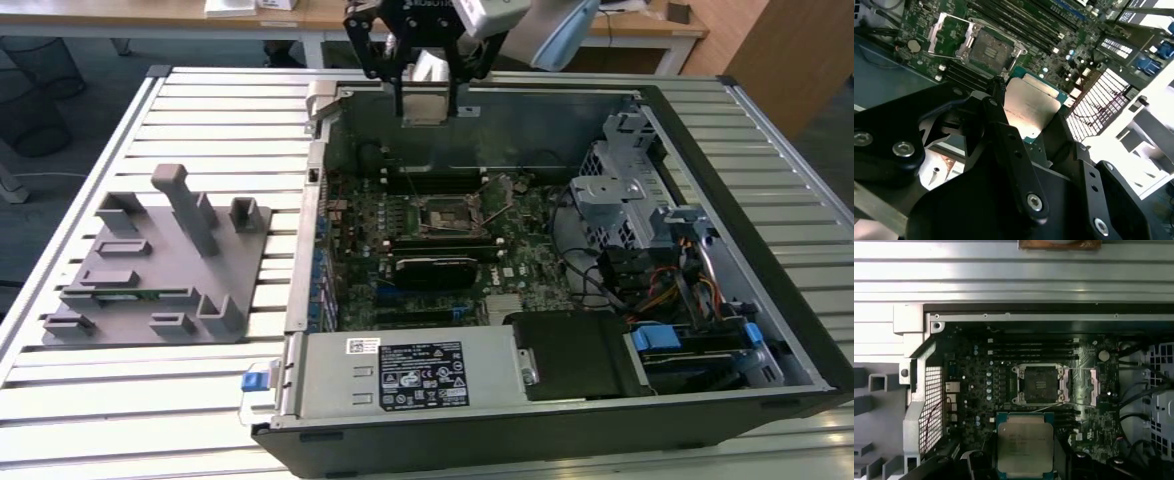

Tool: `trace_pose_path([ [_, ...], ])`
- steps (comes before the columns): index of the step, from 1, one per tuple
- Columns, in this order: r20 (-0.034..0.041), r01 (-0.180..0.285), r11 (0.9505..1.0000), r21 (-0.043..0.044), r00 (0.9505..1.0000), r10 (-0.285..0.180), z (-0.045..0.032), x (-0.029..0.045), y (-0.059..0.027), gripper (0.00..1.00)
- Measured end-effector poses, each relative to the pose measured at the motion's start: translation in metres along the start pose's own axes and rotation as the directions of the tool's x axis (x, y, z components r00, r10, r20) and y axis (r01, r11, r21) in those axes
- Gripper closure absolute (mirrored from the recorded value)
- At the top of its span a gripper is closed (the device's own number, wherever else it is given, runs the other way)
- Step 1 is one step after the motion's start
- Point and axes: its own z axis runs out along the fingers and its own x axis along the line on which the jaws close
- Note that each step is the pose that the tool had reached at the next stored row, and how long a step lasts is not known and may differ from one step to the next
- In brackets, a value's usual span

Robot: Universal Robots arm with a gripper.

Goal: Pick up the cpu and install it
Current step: 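Pick up the cpu and move it towards the insertion slot, then place the cpu into insertion slot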

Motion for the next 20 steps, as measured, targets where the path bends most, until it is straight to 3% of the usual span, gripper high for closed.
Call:
trace_pose_path([
  [5,0.0000,0.000,1.0000,-0.0002,1.0000,0.000,0.0014,-0.0154,0.0003,0.46],
  [11,0.0000,0.000,1.0000,-0.0011,1.0000,0.000,0.0034,-0.0275,0.0006,0.46],
  [16,-0.0001,0.000,1.0000,-0.0018,1.0000,0.000,0.0056,-0.0467,0.0010,0.46],
  [20,-0.0001,0.000,1.0000,-0.0015,1.0000,0.000,0.0061,-0.0535,0.0011,0.46],
])
